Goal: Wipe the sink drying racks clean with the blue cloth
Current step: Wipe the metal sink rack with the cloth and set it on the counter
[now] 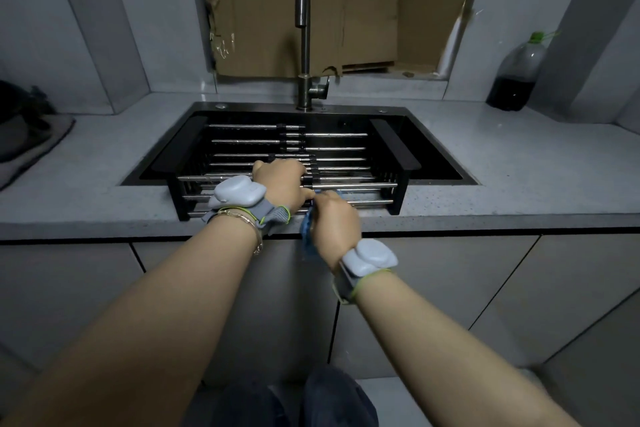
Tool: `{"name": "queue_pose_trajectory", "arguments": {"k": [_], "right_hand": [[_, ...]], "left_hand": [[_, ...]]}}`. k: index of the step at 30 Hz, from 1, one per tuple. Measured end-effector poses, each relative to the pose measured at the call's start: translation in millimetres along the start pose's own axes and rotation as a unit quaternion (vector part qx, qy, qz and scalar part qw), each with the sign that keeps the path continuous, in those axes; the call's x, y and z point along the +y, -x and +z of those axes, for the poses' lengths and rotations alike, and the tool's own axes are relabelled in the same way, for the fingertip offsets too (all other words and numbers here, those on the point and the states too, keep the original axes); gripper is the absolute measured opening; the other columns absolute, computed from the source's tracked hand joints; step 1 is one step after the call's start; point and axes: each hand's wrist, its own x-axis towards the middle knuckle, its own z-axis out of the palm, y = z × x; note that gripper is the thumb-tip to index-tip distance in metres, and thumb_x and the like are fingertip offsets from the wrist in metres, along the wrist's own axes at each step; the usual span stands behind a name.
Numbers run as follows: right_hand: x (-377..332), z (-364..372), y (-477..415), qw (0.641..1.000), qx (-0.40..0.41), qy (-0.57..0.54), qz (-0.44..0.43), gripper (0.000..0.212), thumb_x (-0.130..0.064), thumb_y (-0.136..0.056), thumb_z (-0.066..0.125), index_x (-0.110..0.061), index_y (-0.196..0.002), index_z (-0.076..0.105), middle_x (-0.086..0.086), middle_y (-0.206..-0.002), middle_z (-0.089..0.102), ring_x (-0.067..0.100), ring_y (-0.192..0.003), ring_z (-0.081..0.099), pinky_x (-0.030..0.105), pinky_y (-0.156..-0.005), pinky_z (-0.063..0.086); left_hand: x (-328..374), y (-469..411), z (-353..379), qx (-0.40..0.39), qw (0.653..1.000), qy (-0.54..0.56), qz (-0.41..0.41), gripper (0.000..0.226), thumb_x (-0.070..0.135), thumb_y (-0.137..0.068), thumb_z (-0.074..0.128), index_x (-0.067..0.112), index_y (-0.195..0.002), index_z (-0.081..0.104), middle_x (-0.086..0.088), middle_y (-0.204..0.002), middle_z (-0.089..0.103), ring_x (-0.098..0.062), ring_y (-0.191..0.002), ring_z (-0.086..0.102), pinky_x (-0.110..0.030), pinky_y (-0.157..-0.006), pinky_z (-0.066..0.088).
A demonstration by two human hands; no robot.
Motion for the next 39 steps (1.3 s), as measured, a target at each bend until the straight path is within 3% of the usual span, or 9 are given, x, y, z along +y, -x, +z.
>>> {"name": "queue_pose_trajectory", "arguments": {"k": [4, 8, 12, 17, 23, 27, 32, 36, 39], "right_hand": [[4.3, -3.5, -9.4, 0.999, -0.03, 0.043, -0.013, 0.035, -0.01, -0.09, 0.045, -0.021, -0.12, 0.058, 0.009, -0.118, 0.059, 0.034, -0.104, 0.057, 0.035, -0.076, 0.043], [23.7, -14.5, -7.6, 0.991, -0.037, 0.109, -0.063, 0.029, -0.013, -0.09, 0.046, -0.02, -0.116, 0.058, 0.006, -0.114, 0.06, 0.032, -0.102, 0.058, 0.032, -0.07, 0.04], [57.7, -30.5, -6.1, 0.986, -0.045, 0.16, -0.031, 0.032, -0.014, -0.088, 0.047, -0.018, -0.118, 0.056, 0.008, -0.117, 0.058, 0.033, -0.1, 0.06, 0.035, -0.074, 0.044], [77.1, -36.9, -0.8, 0.983, -0.011, 0.181, 0.008, 0.027, -0.011, -0.088, 0.048, -0.013, -0.112, 0.059, 0.009, -0.112, 0.06, 0.034, -0.092, 0.061, 0.032, -0.063, 0.035], [31.9, -21.1, 1.3, 0.997, -0.005, 0.077, 0.029, 0.026, -0.014, -0.089, 0.049, -0.016, -0.11, 0.062, 0.009, -0.113, 0.063, 0.033, -0.101, 0.059, 0.034, -0.072, 0.042], [-7.7, -4.5, 0.0, 0.998, 0.002, -0.044, 0.05, 0.025, -0.01, -0.09, 0.045, -0.012, -0.107, 0.064, 0.013, -0.109, 0.064, 0.034, -0.099, 0.057, 0.033, -0.066, 0.032], [23.3, -19.9, 1.0, 0.998, -0.043, 0.042, 0.0, 0.035, -0.013, -0.088, 0.048, -0.024, -0.119, 0.06, 0.007, -0.121, 0.06, 0.032, -0.107, 0.057, 0.035, -0.08, 0.044], [64.3, -44.0, 4.6, 0.993, -0.021, 0.11, 0.036, 0.035, -0.014, -0.089, 0.047, -0.021, -0.122, 0.059, 0.003, -0.127, 0.058, 0.029, -0.11, 0.056, 0.032, -0.079, 0.043], [79.9, -47.5, 8.2, 0.993, 0.005, 0.117, 0.013, 0.037, -0.008, -0.086, 0.048, -0.019, -0.119, 0.062, 0.006, -0.122, 0.062, 0.032, -0.105, 0.058, 0.031, -0.075, 0.043]], "left_hand": [[-3.6, -1.5, -0.6, -0.003, 1.0, -0.007, 0.001, 0.034, 0.043, -0.09, 0.057, 0.013, -0.106, 0.063, -0.007, -0.114, 0.064, -0.027, -0.114, 0.053, -0.035, -0.095, 0.029], [-3.7, -1.1, -0.3, -0.008, 1.0, -0.009, 0.003, 0.035, 0.043, -0.09, 0.057, 0.014, -0.108, 0.062, -0.007, -0.115, 0.063, -0.028, -0.116, 0.052, -0.036, -0.096, 0.028], [-5.2, -2.2, -0.2, -0.016, 1.0, -0.001, 0.006, 0.034, 0.044, -0.09, 0.057, 0.014, -0.106, 0.062, -0.007, -0.113, 0.064, -0.028, -0.113, 0.053, -0.036, -0.096, 0.028], [-2.0, -3.3, 1.4, -0.02, 1.0, -0.001, -0.003, 0.033, 0.044, -0.09, 0.058, 0.014, -0.105, 0.062, -0.007, -0.111, 0.064, -0.028, -0.111, 0.054, -0.036, -0.095, 0.029], [-0.1, -3.8, 2.7, -0.016, 1.0, -0.01, 0.003, 0.034, 0.044, -0.09, 0.057, 0.015, -0.106, 0.062, -0.006, -0.112, 0.064, -0.028, -0.111, 0.055, -0.036, -0.094, 0.029], [-1.8, -3.0, 3.0, -0.014, 1.0, -0.014, -0.003, 0.033, 0.043, -0.09, 0.057, 0.014, -0.106, 0.063, -0.007, -0.114, 0.063, -0.028, -0.113, 0.054, -0.035, -0.092, 0.03], [-4.5, -0.1, 3.6, -0.006, 1.0, -0.01, -0.005, 0.037, 0.045, -0.09, 0.056, 0.015, -0.112, 0.061, -0.007, -0.116, 0.063, -0.028, -0.114, 0.053, -0.035, -0.094, 0.028], [-3.1, 2.8, 1.1, -0.01, 1.0, -0.027, 0.004, 0.038, 0.045, -0.092, 0.053, 0.016, -0.116, 0.059, -0.007, -0.117, 0.064, -0.028, -0.115, 0.054, -0.035, -0.098, 0.026], [0.4, 6.3, -2.1, -0.018, 0.999, -0.028, 0.011, 0.037, 0.044, -0.093, 0.052, 0.015, -0.115, 0.058, -0.006, -0.115, 0.064, -0.027, -0.114, 0.054, -0.036, -0.098, 0.026]]}}
